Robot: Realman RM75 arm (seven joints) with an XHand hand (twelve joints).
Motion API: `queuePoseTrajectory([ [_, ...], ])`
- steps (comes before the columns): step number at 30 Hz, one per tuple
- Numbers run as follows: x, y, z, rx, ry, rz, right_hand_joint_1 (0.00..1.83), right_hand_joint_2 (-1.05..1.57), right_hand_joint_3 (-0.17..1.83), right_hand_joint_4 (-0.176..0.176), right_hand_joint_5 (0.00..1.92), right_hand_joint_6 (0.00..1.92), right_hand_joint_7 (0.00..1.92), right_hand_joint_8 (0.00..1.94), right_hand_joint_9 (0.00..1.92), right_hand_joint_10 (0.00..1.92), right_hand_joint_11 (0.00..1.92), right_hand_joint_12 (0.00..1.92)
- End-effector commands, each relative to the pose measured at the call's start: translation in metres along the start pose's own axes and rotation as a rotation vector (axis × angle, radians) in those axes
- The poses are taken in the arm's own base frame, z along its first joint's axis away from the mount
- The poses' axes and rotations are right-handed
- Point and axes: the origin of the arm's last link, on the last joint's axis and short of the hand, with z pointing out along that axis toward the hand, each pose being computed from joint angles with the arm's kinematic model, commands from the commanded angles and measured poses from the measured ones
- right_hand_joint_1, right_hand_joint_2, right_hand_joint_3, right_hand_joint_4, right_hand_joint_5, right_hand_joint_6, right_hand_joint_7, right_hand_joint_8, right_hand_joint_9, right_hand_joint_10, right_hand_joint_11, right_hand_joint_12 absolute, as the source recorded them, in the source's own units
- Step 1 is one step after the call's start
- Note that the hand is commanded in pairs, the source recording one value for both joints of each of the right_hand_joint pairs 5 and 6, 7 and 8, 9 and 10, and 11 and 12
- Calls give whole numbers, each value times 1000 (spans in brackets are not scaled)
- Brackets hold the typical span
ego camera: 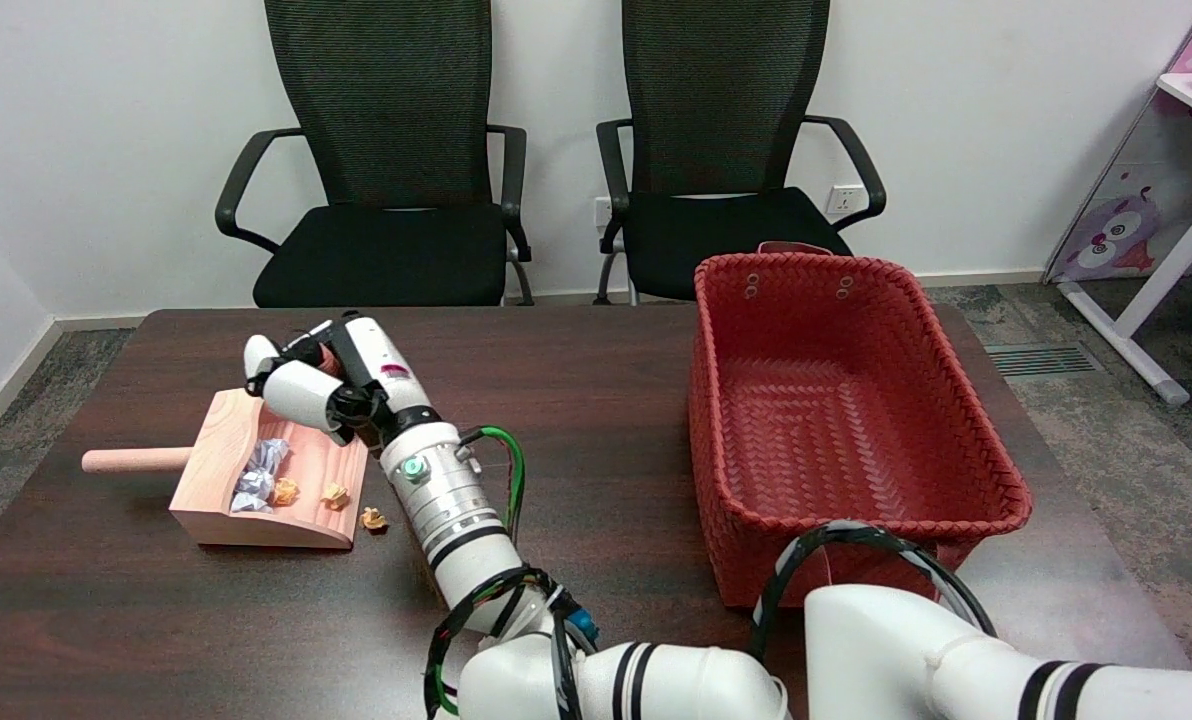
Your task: Sweep the paper ball into the dustpan.
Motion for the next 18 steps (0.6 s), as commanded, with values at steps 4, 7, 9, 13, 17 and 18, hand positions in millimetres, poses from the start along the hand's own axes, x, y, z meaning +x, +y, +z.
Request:
queuePoseTrajectory([
  [4, -16, 6, 17, -98, -94, 449, 670, 1399, 1597, 31, 1920, 1920, 1920, 1920, 1920, 1920, 1920, 1920],
  [7, -20, 10, 19, -139, -120, 547, 682, 1297, 1521, 23, 1920, 1920, 1920, 1920, 1920, 1920, 1920, 1920],
  [9, -23, 12, 20, -157, -125, 609, 682, 1265, 1456, 20, 1920, 1920, 1920, 1920, 1920, 1920, 1920, 1920],
  [13, -27, 16, 21, -194, -125, 686, 690, 1218, 1345, 17, 1920, 1920, 1920, 1920, 1920, 1920, 1920, 1920],
  [17, -31, 17, 27, -236, -138, 752, 701, 1188, 1256, 14, 1920, 1920, 1920, 1920, 1920, 1920, 1920, 1920],
  [18, -32, 18, 28, -245, -139, 768, 703, 1177, 1237, 13, 1920, 1920, 1920, 1920, 1920, 1920, 1920, 1920],
])
